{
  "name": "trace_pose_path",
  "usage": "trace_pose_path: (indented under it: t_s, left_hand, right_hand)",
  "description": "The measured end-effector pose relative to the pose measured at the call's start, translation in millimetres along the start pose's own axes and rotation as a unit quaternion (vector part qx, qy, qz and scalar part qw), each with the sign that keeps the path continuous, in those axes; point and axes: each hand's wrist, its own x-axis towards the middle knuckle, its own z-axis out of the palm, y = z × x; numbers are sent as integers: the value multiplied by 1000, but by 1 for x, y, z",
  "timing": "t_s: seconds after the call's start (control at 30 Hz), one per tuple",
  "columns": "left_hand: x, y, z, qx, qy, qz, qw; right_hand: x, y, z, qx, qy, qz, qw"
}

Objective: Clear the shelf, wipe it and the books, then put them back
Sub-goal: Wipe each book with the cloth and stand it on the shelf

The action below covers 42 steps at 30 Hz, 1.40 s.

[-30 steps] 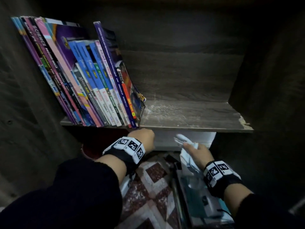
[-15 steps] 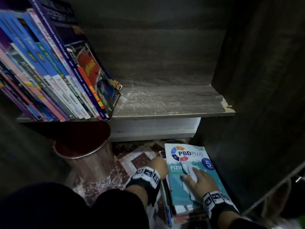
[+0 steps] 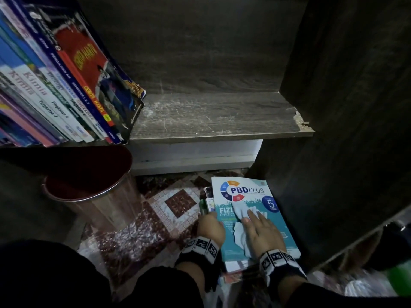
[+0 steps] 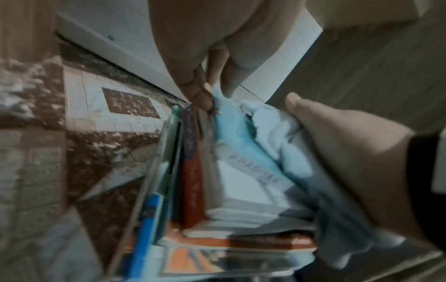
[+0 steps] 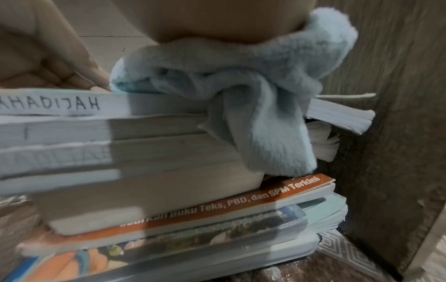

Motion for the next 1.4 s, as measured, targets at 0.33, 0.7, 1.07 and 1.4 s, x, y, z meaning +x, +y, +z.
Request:
trace_pose_path:
  t_s: [0.33, 0.7, 1.07, 1.4]
  left_hand:
    - [20, -16, 12, -227, -93, -70, 967]
    - [-40, 8, -41, -239, -49, 46, 969]
    - [-129, 105, -186, -61, -129, 330, 933]
    - [-174, 114, -293, -289, 15, 398, 871]
  right_hand:
    - [-21, -6, -7, 52, -39, -5, 998]
    - [-63, -49, -10, 231, -35, -82, 969]
    - [-61, -143, -120, 461, 331, -24, 823]
    - [-70, -210, -169, 252, 334, -361, 834]
